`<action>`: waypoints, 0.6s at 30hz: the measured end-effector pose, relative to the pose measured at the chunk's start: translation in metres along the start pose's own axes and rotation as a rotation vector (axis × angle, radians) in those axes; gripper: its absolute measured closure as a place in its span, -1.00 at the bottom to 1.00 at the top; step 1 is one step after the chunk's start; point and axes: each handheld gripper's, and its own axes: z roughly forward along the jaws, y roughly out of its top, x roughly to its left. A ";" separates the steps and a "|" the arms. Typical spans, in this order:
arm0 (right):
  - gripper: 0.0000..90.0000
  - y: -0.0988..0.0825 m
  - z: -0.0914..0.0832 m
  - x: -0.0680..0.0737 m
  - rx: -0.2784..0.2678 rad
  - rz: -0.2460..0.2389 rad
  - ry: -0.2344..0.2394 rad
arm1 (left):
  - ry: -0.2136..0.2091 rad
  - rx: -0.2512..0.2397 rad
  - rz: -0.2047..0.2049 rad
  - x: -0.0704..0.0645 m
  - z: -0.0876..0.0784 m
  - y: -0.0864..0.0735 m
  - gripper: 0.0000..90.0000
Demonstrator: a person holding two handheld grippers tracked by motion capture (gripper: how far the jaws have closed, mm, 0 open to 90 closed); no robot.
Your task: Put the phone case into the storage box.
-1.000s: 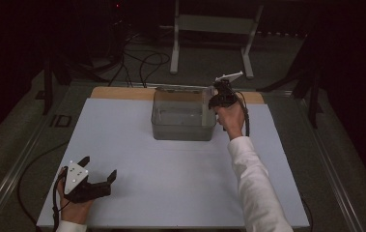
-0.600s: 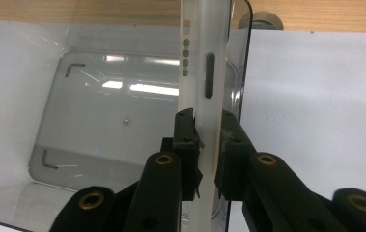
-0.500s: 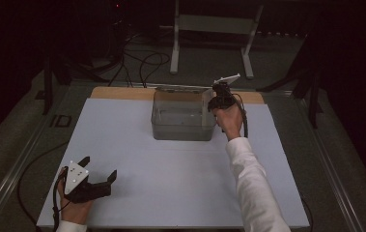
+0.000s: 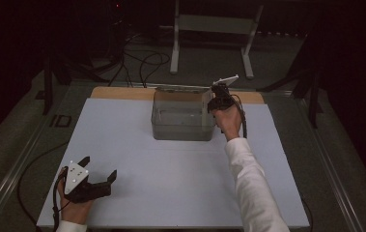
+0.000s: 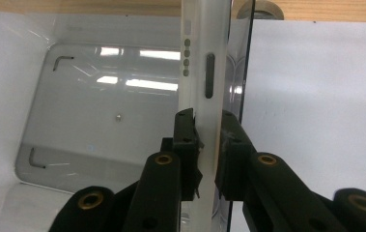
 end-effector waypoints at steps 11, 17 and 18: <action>0.79 -0.001 0.003 0.001 0.004 -0.004 -0.016 | 0.001 0.000 0.001 0.000 0.000 0.000 -0.99; 0.79 -0.002 0.008 0.004 0.008 -0.007 -0.024 | 0.001 -0.001 -0.001 0.001 -0.001 0.000 -0.99; 0.79 -0.002 0.009 0.004 0.010 -0.009 -0.027 | 0.001 -0.003 -0.001 0.001 -0.001 0.000 -0.99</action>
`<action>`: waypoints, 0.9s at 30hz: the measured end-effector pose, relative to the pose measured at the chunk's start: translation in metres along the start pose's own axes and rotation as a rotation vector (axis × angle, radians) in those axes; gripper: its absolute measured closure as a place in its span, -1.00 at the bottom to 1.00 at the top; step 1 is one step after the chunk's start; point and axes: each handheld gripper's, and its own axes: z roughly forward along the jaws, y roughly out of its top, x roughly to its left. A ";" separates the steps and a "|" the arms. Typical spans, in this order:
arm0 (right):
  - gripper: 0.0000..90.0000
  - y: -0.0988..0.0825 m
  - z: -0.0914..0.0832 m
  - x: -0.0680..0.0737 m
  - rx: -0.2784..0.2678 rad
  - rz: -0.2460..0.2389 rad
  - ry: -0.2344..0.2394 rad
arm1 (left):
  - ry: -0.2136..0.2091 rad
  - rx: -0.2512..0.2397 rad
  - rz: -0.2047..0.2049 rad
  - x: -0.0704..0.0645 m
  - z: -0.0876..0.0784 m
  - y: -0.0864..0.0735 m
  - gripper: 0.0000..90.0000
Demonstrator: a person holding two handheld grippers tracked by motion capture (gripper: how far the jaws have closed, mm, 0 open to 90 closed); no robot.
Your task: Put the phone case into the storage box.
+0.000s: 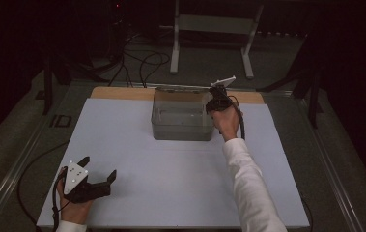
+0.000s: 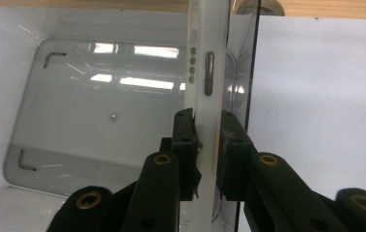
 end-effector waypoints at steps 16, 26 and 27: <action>0.79 0.000 0.001 0.001 -0.015 0.005 -0.013 | 0.002 -0.003 -0.003 0.000 0.000 0.000 -0.99; 0.79 0.000 0.003 0.005 -0.026 0.001 -0.018 | 0.002 -0.003 -0.002 0.000 -0.001 0.000 -0.99; 0.79 0.000 0.003 0.005 -0.026 0.001 -0.018 | 0.002 -0.003 -0.002 0.000 -0.001 0.000 -0.99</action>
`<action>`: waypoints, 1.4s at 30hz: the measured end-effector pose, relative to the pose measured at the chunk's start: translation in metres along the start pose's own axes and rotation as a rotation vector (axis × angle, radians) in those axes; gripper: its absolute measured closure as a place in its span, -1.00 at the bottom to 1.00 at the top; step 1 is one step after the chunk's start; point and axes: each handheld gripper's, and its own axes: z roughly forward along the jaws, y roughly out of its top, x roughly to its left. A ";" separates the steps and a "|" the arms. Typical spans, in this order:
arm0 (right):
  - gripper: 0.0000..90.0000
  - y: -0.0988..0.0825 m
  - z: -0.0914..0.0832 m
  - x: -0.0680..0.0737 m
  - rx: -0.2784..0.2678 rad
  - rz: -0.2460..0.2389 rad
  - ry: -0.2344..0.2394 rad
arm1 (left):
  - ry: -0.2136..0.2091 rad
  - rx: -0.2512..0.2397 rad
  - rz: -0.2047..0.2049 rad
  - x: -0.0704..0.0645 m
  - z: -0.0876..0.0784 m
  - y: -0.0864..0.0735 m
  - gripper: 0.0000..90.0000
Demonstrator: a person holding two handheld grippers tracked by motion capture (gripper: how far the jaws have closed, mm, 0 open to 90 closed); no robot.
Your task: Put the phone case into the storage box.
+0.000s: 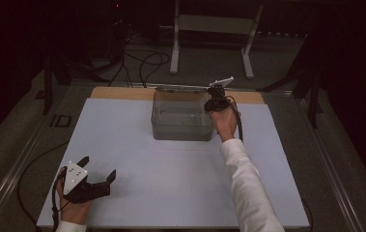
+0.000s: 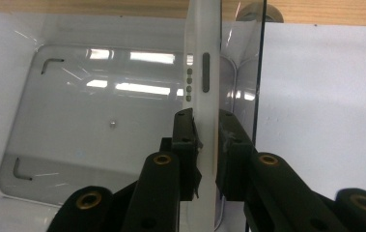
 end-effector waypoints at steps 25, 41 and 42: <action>0.79 -0.002 0.013 0.003 0.006 0.000 -0.046 | 0.000 0.001 -0.002 0.001 0.000 0.000 -0.99; 0.79 -0.005 0.019 0.009 -0.006 0.003 -0.106 | 0.001 -0.001 -0.003 0.001 -0.002 0.000 -0.99; 0.79 -0.005 0.019 0.009 -0.008 0.003 -0.105 | 0.001 -0.001 -0.002 0.001 -0.002 0.000 -0.99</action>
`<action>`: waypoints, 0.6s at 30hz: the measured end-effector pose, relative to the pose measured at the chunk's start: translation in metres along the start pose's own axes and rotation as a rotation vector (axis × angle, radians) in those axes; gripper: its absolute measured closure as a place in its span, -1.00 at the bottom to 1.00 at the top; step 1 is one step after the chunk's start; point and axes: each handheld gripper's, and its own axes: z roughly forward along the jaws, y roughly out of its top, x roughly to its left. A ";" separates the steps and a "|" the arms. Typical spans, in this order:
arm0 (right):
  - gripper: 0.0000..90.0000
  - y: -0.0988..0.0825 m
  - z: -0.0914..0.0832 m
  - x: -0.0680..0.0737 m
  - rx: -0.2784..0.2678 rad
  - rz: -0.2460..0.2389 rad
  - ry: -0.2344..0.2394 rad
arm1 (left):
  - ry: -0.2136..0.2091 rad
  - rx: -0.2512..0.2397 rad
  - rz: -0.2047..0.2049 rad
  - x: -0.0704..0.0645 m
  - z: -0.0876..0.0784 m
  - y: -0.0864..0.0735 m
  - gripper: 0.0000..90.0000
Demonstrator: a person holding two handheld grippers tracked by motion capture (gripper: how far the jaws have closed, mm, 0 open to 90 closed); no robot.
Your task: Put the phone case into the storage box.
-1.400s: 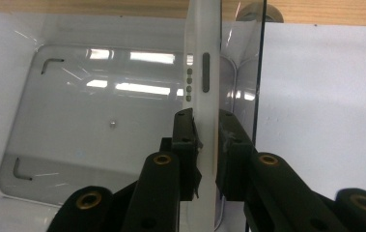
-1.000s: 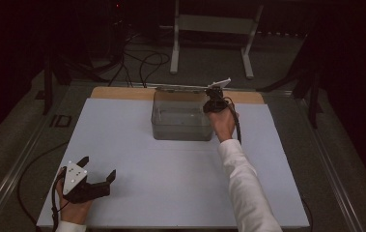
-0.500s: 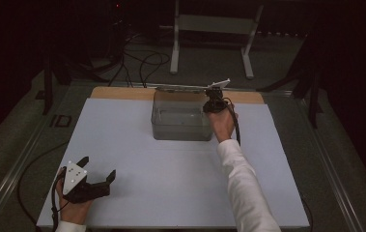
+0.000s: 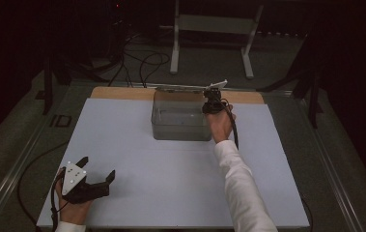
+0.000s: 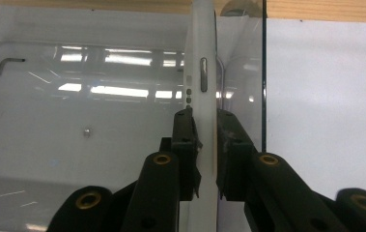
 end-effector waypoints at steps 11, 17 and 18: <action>0.69 -0.001 -0.001 0.000 -0.002 -0.007 0.014 | -0.003 0.002 0.002 -0.001 0.000 0.000 -0.99; 0.58 -0.001 -0.006 0.002 -0.015 -0.032 0.023 | -0.003 0.002 0.002 -0.001 0.001 0.000 -0.99; 0.58 -0.001 -0.006 0.002 -0.015 -0.032 0.023 | -0.003 0.002 0.002 -0.001 0.001 0.000 -0.99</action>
